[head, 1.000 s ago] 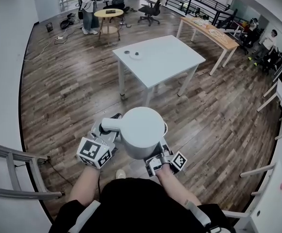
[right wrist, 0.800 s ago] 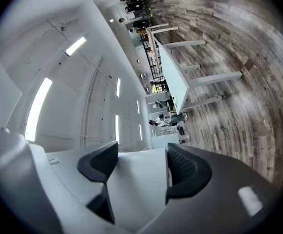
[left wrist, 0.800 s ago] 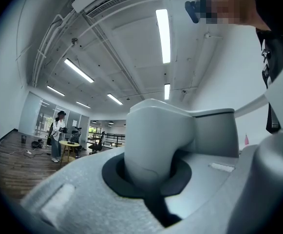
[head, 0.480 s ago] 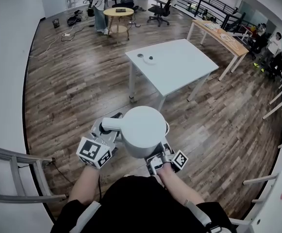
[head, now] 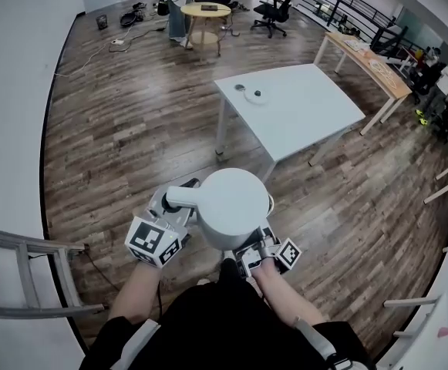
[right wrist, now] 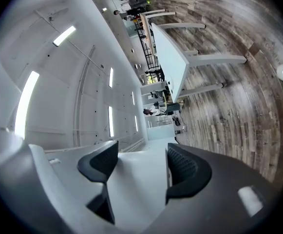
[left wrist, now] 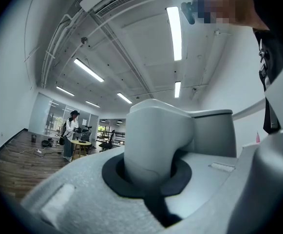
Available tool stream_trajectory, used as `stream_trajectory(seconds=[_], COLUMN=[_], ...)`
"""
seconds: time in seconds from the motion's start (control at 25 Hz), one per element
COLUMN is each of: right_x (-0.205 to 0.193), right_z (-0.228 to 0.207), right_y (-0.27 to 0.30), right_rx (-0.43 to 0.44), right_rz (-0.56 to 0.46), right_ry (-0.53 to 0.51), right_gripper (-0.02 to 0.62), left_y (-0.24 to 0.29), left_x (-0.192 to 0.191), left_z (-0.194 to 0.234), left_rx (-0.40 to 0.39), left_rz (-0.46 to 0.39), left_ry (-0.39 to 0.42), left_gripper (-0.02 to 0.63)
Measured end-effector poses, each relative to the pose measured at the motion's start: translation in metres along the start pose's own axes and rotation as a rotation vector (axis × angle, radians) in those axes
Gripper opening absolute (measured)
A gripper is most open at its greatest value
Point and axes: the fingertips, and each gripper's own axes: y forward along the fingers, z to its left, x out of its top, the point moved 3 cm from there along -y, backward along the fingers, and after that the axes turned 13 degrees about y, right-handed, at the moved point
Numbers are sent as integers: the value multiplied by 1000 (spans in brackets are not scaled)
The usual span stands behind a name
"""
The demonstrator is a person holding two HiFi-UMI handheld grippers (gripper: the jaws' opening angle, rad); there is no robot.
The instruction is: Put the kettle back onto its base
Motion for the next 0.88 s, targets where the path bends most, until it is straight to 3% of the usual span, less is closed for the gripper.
stream_trajectory(seconds=[0.56, 0.88], right_x=[73, 130], right_z=[8, 20], right_y=[117, 163], right_rx=[7, 30], right_rz=[68, 61], right_ry=[8, 7], right_gripper=[316, 316], left_y=[101, 174], left_x=[-13, -22], left_z=[64, 81], left_rx=[66, 62], left_rz=[1, -4], left_ry=[38, 60], left_gripper=[2, 2])
